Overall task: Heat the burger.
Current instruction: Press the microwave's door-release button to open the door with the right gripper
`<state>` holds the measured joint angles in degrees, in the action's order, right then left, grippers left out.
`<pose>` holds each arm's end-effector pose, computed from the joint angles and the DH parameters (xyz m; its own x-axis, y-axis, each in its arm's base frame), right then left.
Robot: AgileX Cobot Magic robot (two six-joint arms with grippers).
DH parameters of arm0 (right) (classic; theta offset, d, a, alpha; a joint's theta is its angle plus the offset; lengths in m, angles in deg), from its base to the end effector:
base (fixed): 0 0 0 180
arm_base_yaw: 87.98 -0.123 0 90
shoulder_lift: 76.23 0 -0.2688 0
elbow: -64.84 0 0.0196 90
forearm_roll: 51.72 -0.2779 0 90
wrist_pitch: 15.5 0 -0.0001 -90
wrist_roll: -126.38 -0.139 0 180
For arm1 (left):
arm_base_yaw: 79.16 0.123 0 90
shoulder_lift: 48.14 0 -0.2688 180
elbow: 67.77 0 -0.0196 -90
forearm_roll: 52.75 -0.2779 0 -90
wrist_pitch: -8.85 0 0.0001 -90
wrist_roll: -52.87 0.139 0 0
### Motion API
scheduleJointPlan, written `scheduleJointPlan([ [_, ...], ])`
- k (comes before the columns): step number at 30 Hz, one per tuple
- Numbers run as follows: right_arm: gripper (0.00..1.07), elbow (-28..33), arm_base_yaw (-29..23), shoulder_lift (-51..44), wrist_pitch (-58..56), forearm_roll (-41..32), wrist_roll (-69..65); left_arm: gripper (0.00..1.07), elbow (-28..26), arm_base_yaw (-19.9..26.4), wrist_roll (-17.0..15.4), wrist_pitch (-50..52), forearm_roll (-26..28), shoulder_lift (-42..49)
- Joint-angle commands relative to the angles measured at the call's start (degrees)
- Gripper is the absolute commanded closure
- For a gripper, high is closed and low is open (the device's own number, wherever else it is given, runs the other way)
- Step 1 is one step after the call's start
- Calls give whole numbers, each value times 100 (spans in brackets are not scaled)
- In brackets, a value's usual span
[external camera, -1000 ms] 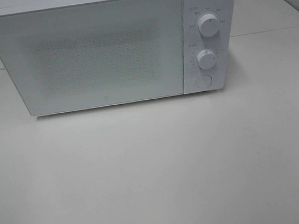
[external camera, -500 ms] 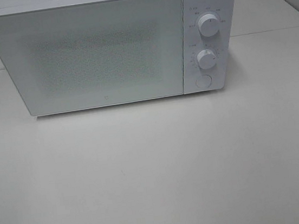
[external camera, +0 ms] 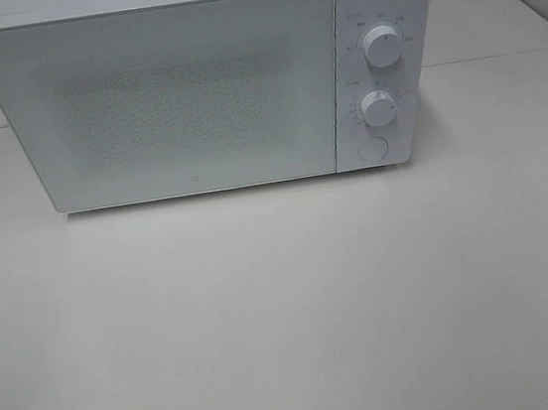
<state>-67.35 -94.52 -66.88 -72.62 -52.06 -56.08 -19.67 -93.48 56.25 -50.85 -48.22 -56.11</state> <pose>0.0837 0.0103 0.2766 -0.4135 -0.0010 -0.9105 -0.0994 0.9941 0.0441 0.0736 -0.0286 0.2714 -0.4142 0.1253 -0.9015 0.3142 0.9493 -0.0124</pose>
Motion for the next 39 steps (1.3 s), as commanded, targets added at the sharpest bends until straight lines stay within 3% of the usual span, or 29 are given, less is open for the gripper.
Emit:
scheduleJointPlan([
  [1,44,-52,-11,493,103,34,63,107,11,17,-11,57,57,86],
  [12,44,-52,-11,1914,92,34,46,107,11,17,-11,57,57,86],
  [29,44,-86,-11,3094,138,34,17,107,11,17,-11,57,57,86],
  [39,44,-183,-11,3696,1432,34,23,107,11,17,-11,57,57,86],
])
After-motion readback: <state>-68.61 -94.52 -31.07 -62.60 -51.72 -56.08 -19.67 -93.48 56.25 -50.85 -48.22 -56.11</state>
